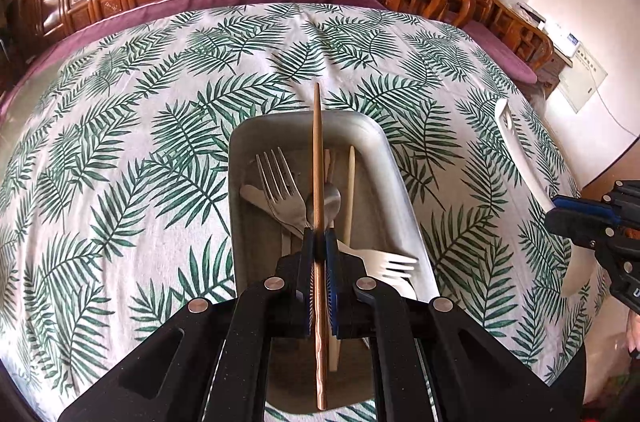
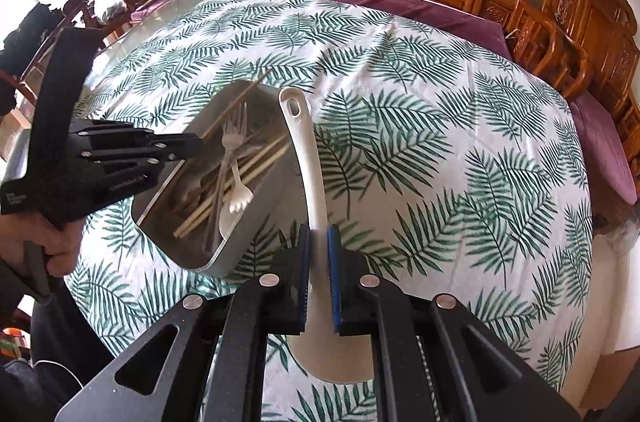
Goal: Organize utensils
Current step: 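Carry the chopstick and white spoon over the grey tray with both tools, then open the left tool and right tool to drop chopstick and spoon into the tray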
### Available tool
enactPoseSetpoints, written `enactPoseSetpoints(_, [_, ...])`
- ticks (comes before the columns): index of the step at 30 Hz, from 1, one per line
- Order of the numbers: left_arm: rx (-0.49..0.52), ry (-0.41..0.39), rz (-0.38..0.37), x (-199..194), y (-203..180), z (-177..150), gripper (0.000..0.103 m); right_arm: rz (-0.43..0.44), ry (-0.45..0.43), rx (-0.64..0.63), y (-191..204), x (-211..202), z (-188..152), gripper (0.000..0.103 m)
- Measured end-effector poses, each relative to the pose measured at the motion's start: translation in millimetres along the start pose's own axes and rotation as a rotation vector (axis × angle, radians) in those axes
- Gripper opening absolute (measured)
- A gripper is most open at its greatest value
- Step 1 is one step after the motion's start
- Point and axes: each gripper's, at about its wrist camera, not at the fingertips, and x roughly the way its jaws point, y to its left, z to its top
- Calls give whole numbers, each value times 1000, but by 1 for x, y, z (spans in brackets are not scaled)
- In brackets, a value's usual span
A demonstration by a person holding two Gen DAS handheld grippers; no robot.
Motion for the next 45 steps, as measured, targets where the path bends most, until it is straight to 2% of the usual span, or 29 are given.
enactPoseSetpoints(9, [-5,-7,-15,-1,4,0,7,32,-12,11,12,10,17,10])
enactPoseSetpoints(20, [-22,-76,12,-44,26,-14,8,98,-32,39,39,30,39,10])
enactPoseSetpoints(22, [-25,-90,22,-53,33,-16,9,113,-33,61,44,36,42,10])
enactPoseSetpoints(24, [-29,-99,26,-59,37,-17,17,127,-31,86,47,43,44,10])
enactPoseSetpoints(33, [-47,-120,54,-75,58,-28,31,105,-33,175,52,70,44,10])
enactPoseSetpoints(45, [-55,-129,57,-85,60,-38,33,118,-29,204,55,72,44,10])
